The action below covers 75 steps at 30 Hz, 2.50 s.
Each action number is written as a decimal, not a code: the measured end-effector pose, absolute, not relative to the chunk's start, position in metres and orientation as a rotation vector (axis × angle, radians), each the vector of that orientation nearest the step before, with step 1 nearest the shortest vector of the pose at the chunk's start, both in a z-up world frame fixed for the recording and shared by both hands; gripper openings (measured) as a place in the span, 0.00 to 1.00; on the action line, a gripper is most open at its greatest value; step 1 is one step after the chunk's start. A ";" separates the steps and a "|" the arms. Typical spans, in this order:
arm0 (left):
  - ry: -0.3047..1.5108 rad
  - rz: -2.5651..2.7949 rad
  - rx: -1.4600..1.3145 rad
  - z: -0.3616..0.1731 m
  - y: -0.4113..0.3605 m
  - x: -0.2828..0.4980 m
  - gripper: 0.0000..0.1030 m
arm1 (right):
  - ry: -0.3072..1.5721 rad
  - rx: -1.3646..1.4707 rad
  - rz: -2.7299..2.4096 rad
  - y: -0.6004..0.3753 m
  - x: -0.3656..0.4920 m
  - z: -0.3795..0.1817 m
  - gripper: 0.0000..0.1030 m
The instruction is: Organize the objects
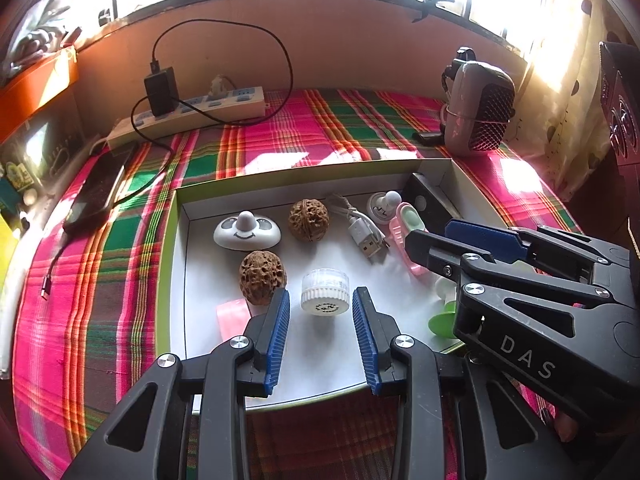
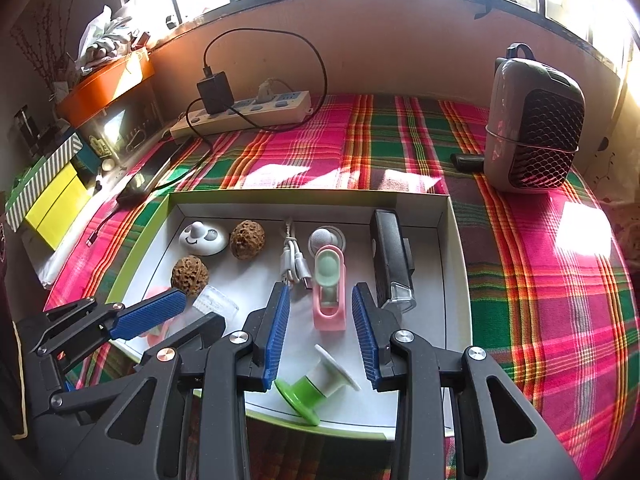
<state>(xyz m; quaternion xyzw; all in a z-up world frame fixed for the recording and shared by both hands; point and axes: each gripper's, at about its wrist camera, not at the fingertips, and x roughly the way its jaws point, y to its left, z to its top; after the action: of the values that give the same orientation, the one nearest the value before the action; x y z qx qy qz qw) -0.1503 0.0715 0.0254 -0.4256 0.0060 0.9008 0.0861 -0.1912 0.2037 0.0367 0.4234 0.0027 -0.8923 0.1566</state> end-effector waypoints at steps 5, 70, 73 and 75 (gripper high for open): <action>0.008 2.709 -1.246 0.034 0.070 -0.139 0.30 | -0.004 1.190 -2.585 0.208 -0.178 0.046 0.33; -0.017 2.848 -1.342 0.001 0.040 -0.044 0.31 | 0.107 1.326 -2.711 0.235 -0.081 0.009 0.60; -0.016 2.848 -1.342 0.001 0.040 -0.044 0.30 | 0.109 1.327 -2.711 0.235 -0.081 0.009 0.60; -0.017 2.848 -1.342 0.001 0.040 -0.044 0.31 | 0.108 1.327 -2.711 0.235 -0.081 0.009 0.60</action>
<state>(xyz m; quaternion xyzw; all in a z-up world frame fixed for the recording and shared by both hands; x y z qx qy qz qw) -0.0442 0.0397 0.0013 -0.4262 -0.0055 0.9046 -0.0034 -0.0813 0.2353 0.0088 0.4385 0.0358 -0.8960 0.0607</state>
